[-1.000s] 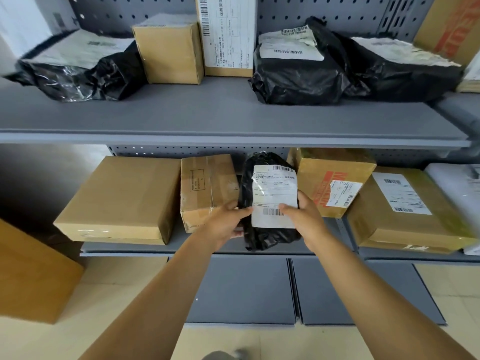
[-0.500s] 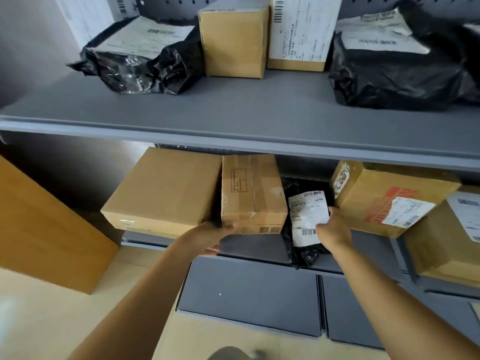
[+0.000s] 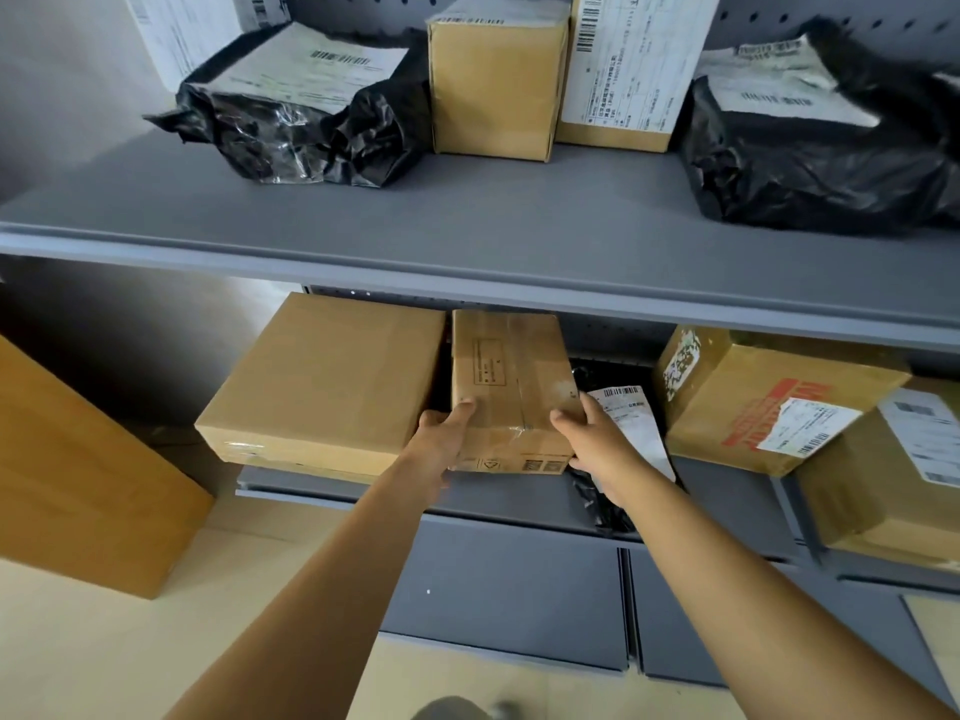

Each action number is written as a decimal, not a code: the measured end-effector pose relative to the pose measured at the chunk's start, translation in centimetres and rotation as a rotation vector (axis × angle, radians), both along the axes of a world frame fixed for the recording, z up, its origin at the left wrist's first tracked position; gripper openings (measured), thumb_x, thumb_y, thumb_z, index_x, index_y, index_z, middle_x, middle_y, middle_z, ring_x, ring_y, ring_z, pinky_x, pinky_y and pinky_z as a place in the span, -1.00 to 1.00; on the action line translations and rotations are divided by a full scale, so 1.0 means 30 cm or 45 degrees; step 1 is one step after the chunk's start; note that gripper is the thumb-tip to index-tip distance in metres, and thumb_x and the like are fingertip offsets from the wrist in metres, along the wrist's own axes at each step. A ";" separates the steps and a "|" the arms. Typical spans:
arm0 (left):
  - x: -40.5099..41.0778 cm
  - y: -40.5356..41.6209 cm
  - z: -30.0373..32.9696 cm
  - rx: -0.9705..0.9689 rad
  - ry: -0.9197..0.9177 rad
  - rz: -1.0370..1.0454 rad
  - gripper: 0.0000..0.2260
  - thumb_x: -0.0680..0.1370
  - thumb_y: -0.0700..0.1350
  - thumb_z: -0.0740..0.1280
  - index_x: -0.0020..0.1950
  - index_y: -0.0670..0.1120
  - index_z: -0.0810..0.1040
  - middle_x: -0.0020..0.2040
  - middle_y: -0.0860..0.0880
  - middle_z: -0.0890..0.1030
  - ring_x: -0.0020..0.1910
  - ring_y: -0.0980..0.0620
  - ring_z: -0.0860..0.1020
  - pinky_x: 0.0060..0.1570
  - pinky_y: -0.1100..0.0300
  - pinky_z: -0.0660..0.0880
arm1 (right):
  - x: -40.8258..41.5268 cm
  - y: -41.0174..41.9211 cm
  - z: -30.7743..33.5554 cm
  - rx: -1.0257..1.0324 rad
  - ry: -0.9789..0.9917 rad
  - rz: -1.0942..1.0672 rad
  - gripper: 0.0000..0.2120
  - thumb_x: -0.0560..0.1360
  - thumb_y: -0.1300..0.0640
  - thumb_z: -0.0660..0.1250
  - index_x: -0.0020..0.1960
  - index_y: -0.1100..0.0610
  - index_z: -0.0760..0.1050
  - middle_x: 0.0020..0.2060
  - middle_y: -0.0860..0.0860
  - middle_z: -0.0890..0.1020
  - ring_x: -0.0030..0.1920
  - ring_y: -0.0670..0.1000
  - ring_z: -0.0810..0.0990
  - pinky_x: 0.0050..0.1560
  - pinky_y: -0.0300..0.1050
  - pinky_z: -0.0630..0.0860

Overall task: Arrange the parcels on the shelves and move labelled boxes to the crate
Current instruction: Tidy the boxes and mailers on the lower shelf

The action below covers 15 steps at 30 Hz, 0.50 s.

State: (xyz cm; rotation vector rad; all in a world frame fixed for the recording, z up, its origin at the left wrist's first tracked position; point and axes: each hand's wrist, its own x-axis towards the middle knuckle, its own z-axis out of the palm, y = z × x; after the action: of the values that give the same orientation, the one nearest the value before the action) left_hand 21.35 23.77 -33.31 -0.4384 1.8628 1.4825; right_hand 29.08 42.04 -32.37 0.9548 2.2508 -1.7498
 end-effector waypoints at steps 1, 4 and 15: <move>0.006 0.000 0.007 0.054 0.015 -0.004 -0.43 0.41 0.34 0.36 0.26 0.03 0.36 0.13 -0.09 0.57 0.14 -0.10 0.54 0.20 -0.10 0.48 | 0.016 0.002 0.006 -0.107 0.035 -0.059 -0.45 0.61 -0.03 0.26 0.54 -0.02 0.17 0.39 -0.01 0.43 0.26 0.06 0.51 0.35 0.16 0.42; 0.024 -0.003 0.039 0.181 0.064 -0.001 -0.39 0.34 0.25 0.49 0.25 0.04 0.35 0.19 -0.10 0.57 0.18 -0.08 0.56 0.20 -0.07 0.53 | 0.070 0.028 0.006 -0.307 0.133 -0.137 -0.55 0.62 0.11 0.27 0.47 -0.01 0.28 0.32 -0.01 0.50 0.21 0.04 0.53 0.32 0.17 0.43; 0.238 -0.146 0.138 0.582 -0.064 -0.163 -0.50 0.43 0.07 0.47 0.32 -0.02 0.46 0.28 -0.17 0.55 0.24 -0.19 0.57 0.24 -0.07 0.53 | 0.264 0.051 0.108 -0.687 0.104 0.002 -0.60 0.50 -0.23 0.31 0.29 -0.15 0.42 0.19 0.02 0.61 0.23 0.12 0.57 0.34 0.28 0.41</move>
State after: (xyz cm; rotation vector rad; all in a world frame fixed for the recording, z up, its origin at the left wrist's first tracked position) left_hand 28.49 19.41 -29.16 -0.1327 1.4237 1.7253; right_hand 37.01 43.58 -29.12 0.7688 1.6584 -2.2533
